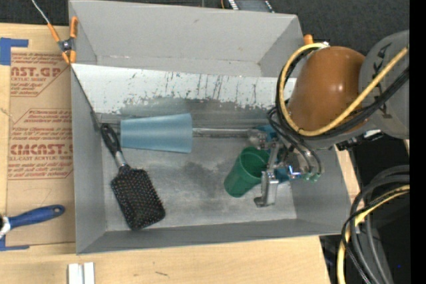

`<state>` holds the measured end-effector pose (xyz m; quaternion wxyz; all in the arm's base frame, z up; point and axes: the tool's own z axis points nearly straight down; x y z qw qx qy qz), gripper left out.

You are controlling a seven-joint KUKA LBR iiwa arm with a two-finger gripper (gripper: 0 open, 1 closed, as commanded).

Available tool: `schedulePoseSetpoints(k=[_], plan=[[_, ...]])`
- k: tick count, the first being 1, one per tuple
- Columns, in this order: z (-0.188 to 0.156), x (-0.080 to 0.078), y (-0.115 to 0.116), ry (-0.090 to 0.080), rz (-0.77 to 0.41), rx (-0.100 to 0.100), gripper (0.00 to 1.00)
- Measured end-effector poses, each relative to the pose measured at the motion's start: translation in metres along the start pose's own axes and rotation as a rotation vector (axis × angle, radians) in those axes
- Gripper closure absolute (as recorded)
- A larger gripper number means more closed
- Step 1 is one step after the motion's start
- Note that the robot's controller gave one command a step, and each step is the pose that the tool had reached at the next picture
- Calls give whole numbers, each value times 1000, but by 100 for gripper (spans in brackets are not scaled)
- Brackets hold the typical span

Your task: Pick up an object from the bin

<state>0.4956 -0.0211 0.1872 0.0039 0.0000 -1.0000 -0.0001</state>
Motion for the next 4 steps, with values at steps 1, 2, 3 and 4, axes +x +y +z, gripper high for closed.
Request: schedulePoseSetpoints(k=[1, 2, 3, 4], plan=[[48, -44, 3, 0, -69, 0, 0], [64, -51, -17, -8, -73, 0, 0], [66, -51, -19, -11, -77, 0, 0], [71, -50, -20, -5, -76, -1, 100]])
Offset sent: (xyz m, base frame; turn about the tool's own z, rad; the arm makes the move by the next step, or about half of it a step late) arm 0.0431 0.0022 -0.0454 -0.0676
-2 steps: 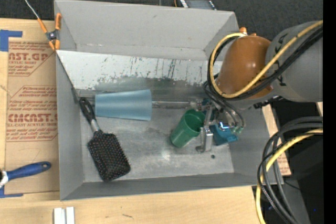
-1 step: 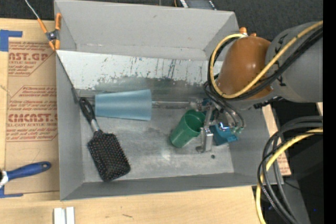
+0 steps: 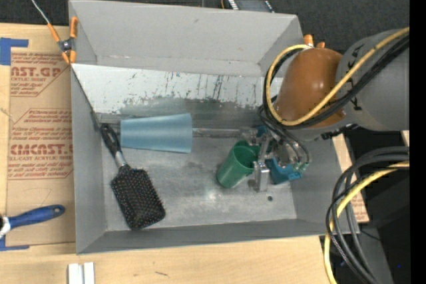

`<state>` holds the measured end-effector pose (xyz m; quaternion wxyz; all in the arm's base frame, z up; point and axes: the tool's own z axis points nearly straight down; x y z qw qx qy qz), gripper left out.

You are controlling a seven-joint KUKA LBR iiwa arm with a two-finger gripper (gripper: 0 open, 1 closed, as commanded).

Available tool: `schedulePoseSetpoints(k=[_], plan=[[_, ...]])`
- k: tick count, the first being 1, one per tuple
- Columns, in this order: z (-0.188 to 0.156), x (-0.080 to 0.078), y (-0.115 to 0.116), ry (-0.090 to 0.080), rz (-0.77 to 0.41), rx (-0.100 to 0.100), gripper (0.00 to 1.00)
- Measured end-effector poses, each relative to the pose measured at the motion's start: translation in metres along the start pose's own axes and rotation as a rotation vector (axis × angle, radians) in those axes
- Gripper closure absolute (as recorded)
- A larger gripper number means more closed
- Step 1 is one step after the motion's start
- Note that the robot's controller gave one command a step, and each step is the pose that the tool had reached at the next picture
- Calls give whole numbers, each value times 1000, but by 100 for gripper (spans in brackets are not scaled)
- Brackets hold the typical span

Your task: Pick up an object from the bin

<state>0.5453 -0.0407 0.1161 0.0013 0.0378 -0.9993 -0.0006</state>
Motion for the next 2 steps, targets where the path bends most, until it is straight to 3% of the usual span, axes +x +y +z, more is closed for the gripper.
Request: schedulePoseSetpoints(k=[1, 2], plan=[[-47, 6, -19, -5, 10, 2, 100], [-94, -23, -42, -15, -7, 4, 100]])
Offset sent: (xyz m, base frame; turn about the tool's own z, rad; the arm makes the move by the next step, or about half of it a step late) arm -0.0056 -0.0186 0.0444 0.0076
